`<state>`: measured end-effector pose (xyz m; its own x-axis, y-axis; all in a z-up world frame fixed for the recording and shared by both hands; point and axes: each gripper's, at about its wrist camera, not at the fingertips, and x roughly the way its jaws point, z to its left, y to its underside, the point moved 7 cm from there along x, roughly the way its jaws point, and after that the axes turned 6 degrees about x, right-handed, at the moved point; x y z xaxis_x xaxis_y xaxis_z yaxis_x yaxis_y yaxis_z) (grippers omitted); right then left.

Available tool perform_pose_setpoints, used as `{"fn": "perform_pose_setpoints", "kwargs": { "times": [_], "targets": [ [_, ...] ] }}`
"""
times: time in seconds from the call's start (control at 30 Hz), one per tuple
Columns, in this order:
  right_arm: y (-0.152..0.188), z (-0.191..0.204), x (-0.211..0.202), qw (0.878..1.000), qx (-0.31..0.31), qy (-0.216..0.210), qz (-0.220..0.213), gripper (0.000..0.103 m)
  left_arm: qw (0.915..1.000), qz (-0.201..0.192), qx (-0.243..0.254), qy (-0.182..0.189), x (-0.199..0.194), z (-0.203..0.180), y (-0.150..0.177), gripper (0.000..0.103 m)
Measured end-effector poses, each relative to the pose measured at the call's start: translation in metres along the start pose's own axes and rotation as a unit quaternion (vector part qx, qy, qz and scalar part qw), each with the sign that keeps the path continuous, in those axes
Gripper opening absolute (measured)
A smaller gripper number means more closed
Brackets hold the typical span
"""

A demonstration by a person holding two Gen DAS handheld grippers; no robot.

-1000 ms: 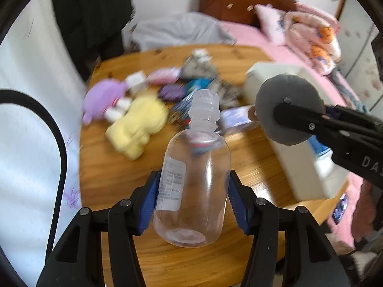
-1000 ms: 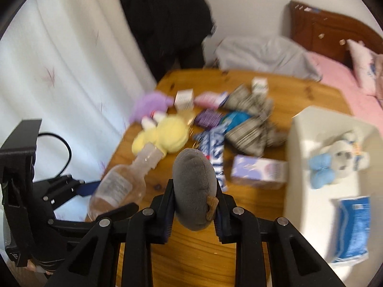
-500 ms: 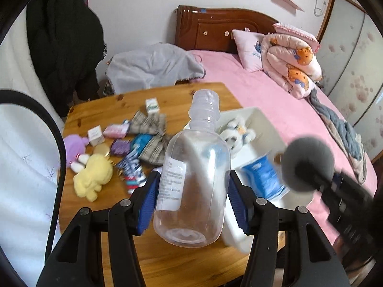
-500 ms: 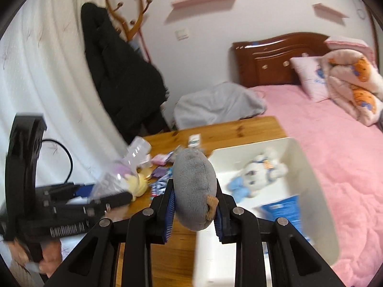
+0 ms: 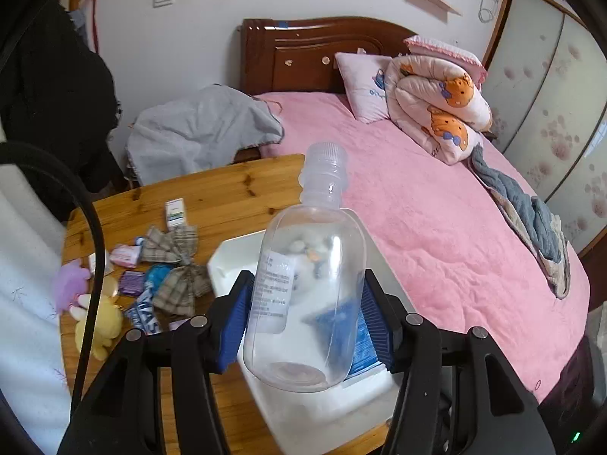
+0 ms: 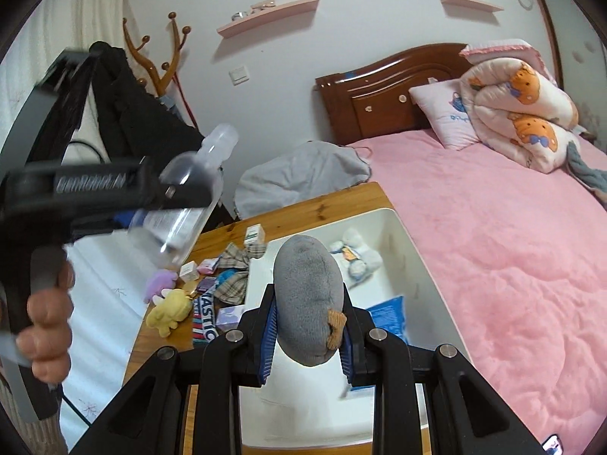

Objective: Organize objects
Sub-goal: 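Carry the bottle and grey plush over the white tray, then open the left tool to drop the bottle while the right tool releases the grey plush into the tray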

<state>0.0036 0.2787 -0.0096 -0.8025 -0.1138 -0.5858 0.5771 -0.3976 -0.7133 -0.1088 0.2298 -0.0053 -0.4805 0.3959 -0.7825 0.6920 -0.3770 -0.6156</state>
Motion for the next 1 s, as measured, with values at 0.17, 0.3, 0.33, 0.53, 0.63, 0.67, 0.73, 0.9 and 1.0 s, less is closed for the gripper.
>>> {"fn": "perform_pose_setpoints", "kwargs": {
  "times": [0.17,0.3,0.33,0.53,0.63,0.67,0.73,0.9,1.0],
  "targets": [
    [0.005,-0.018,0.006,1.000,0.010,0.012,0.006,0.028,0.9995,0.028,0.008,0.006,0.035,-0.015,-0.004,0.059],
    [0.012,-0.034,0.017,0.999,0.019,0.024,0.021,0.029,0.9984,0.052,0.021,0.001,0.060,-0.024,-0.001,0.059],
    [0.013,-0.037,0.020,0.999,0.020,0.026,0.024,0.029,0.9980,0.059,0.021,0.000,0.067,-0.025,0.001,0.059],
    [0.026,-0.047,0.036,0.998,0.020,0.039,0.050,0.029,0.9951,0.098,0.012,-0.004,0.100,-0.025,0.011,0.059],
    [0.034,-0.050,0.045,0.997,0.014,0.045,0.067,0.030,0.9937,0.111,0.012,-0.007,0.109,-0.024,0.017,0.059],
    [0.035,-0.051,0.048,0.996,0.013,0.046,0.071,0.030,0.9933,0.114,0.013,-0.008,0.111,-0.025,0.018,0.059],
    [0.038,-0.052,0.052,0.996,0.010,0.049,0.078,0.031,0.9925,0.121,0.013,-0.010,0.115,-0.025,0.022,0.060],
    [0.041,-0.054,0.059,0.995,0.006,0.055,0.084,0.033,0.9907,0.135,0.013,-0.012,0.124,-0.025,0.029,0.060],
    [0.042,-0.055,0.061,0.994,0.008,0.058,0.088,0.035,0.9902,0.138,0.017,-0.011,0.125,-0.026,0.031,0.060]
  ]
}}
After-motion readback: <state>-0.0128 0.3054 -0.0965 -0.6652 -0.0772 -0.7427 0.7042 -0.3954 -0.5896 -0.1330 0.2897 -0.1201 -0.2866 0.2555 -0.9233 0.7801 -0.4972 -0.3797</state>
